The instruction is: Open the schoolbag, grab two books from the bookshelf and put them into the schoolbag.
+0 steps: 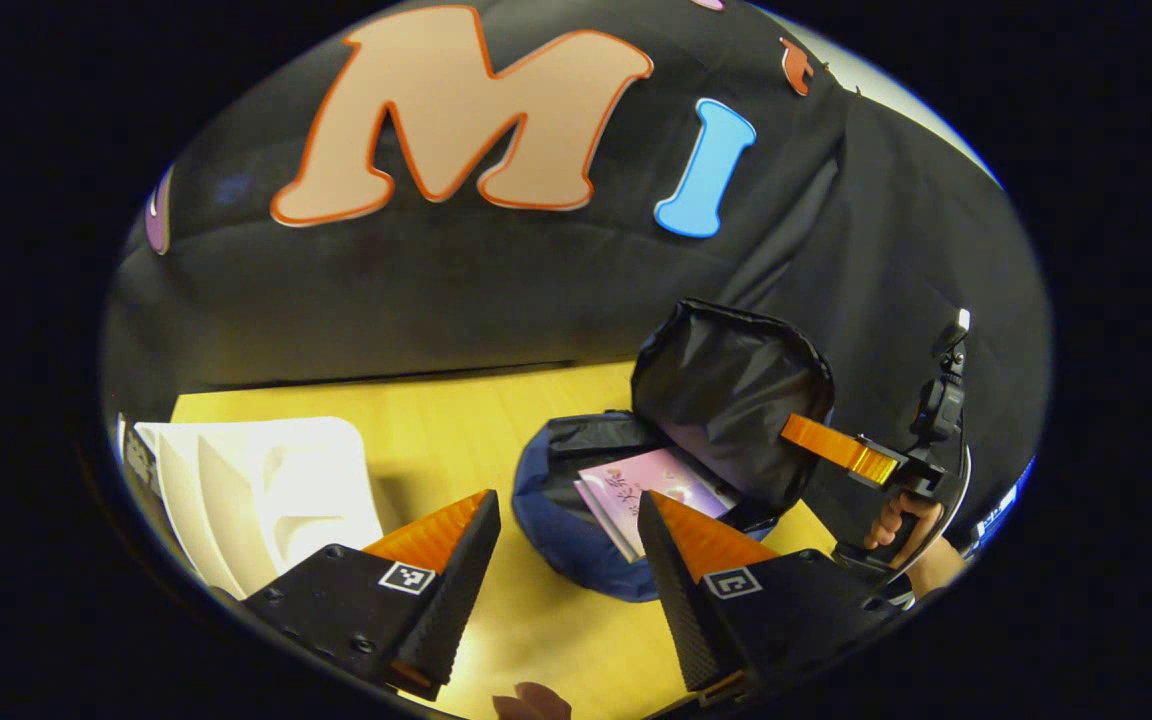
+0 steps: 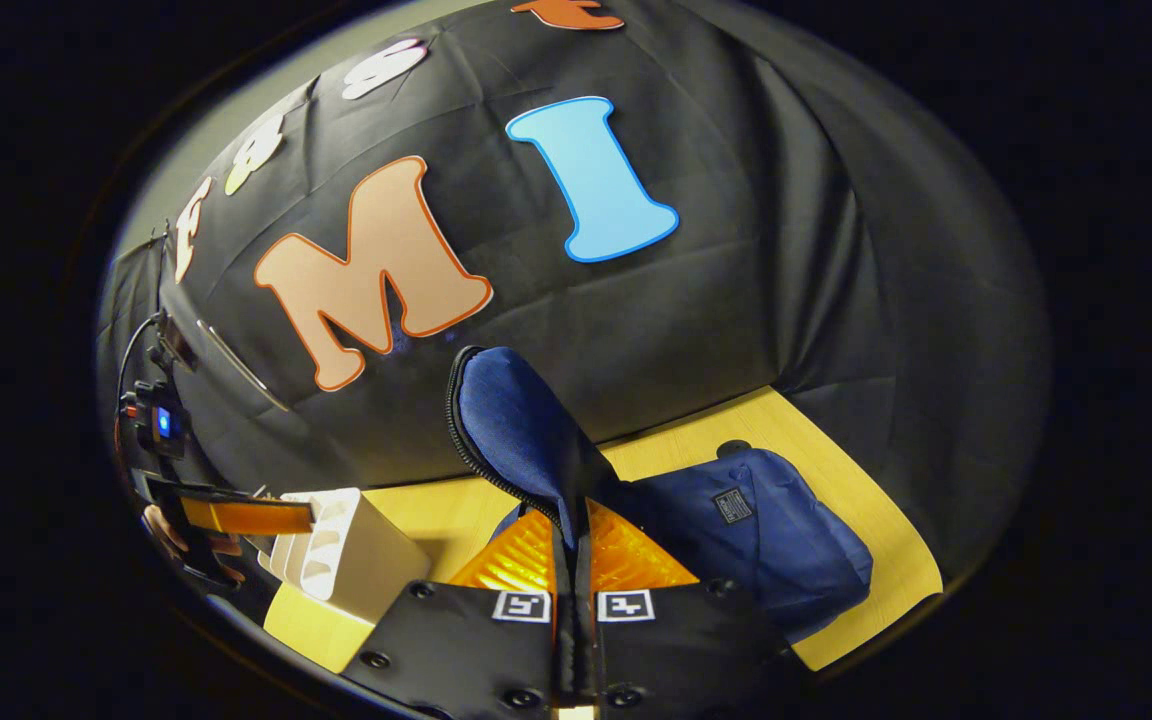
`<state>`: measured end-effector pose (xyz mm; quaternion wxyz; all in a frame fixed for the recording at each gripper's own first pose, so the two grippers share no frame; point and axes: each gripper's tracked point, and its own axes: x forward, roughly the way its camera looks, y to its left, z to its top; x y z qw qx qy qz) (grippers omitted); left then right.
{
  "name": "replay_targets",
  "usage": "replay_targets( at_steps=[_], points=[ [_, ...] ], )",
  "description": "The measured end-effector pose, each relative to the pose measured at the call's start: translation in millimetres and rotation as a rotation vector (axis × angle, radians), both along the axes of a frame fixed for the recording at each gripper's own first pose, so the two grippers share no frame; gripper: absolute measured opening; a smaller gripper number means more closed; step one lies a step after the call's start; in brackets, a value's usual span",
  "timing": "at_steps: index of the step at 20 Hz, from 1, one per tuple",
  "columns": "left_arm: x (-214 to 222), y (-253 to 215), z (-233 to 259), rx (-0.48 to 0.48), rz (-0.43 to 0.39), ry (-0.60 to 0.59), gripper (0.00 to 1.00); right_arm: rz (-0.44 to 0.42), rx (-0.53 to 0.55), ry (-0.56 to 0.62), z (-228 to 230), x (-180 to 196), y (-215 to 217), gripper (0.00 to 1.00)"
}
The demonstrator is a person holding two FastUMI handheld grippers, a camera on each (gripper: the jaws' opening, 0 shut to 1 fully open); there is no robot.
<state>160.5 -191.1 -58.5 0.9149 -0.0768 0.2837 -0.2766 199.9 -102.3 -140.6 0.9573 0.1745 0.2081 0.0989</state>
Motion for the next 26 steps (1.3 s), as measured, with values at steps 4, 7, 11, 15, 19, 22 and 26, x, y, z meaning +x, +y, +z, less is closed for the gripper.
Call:
replay_targets(
  at_steps=[4, 7, 11, 15, 19, 22, 26],
  points=[
    [-2, 91, 17, 0.080, 0.112, -0.074, 0.81, -0.006, 0.005, -0.002, 1, -1, -1, 0.03],
    [-6, 158, 17, 0.185, 0.187, -0.107, 0.82, -0.010, 0.009, -0.003, 2, -1, -2, 0.03],
    [-14, 217, 24, 0.232, 0.271, -0.118, 0.84, -0.011, 0.008, -0.006, 2, -3, -1, 0.03],
    [-22, 264, 41, 0.206, 0.339, -0.100, 0.84, -0.016, 0.011, -0.011, 2, -4, -4, 0.03],
    [-12, 323, 43, 0.228, 0.387, -0.088, 0.84, -0.030, 0.017, -0.009, 2, -4, -10, 0.03],
    [1, 349, 20, 0.225, 0.398, 0.003, 0.84, -0.038, 0.009, -0.009, 2, -6, -12, 0.02],
    [21, 377, -20, 0.275, 0.402, 0.102, 0.84, -0.050, 0.001, -0.010, 2, -5, -15, 0.03]
  ],
)
